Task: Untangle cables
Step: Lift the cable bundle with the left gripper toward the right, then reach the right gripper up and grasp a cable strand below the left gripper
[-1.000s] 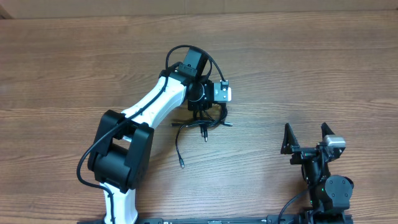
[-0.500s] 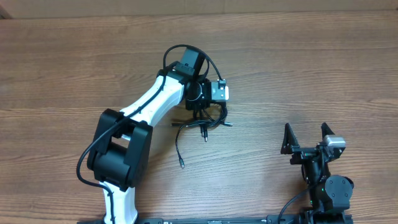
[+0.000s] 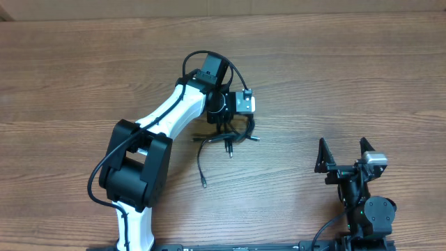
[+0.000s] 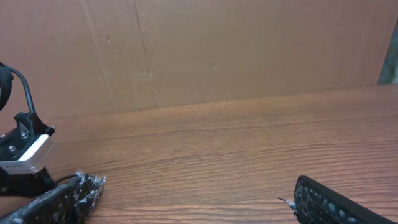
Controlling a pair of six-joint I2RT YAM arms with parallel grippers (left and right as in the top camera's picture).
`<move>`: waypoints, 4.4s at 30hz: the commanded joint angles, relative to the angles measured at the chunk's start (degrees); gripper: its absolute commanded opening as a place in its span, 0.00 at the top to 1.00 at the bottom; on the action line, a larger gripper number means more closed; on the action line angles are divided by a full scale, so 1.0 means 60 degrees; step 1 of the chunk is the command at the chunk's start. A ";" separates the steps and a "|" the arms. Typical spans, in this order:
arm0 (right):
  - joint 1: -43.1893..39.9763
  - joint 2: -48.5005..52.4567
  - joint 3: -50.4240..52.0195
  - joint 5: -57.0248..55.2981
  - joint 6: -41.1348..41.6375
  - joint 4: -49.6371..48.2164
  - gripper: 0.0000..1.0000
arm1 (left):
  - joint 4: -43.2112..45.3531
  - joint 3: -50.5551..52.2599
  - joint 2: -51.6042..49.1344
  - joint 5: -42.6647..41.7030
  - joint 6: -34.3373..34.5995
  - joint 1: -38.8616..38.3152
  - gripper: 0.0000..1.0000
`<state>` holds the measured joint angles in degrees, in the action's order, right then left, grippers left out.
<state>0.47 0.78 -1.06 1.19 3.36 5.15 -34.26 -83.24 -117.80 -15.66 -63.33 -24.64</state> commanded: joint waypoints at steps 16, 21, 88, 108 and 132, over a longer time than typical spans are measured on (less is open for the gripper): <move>0.0047 -0.0098 0.0098 -0.0084 -0.0040 -0.0051 0.00 | -0.1949 -0.2805 0.1362 -0.0419 0.3748 -0.0029 0.96; 0.0047 -0.0098 0.0098 -0.0084 -0.0040 -0.0051 0.00 | -0.2597 -0.3807 0.2324 -0.0645 0.5235 -0.0029 0.96; 0.0047 0.5526 -1.0979 0.3213 0.0011 1.0240 0.44 | -0.5249 -0.3858 0.4404 -0.5945 0.3650 -0.1971 0.96; 0.0047 0.5526 -1.0979 0.5100 -0.2860 0.9697 0.93 | -0.5227 -0.3858 0.4404 -0.7369 0.2750 -0.1971 0.96; 0.0047 0.5526 -1.0976 0.6601 -0.2856 0.9694 0.96 | -0.4714 -0.3858 0.4401 -0.7799 0.2732 -0.2590 0.96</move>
<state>0.47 34.09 -65.25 39.18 -13.56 63.70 -62.87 -105.34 -93.43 -58.30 -45.25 -38.81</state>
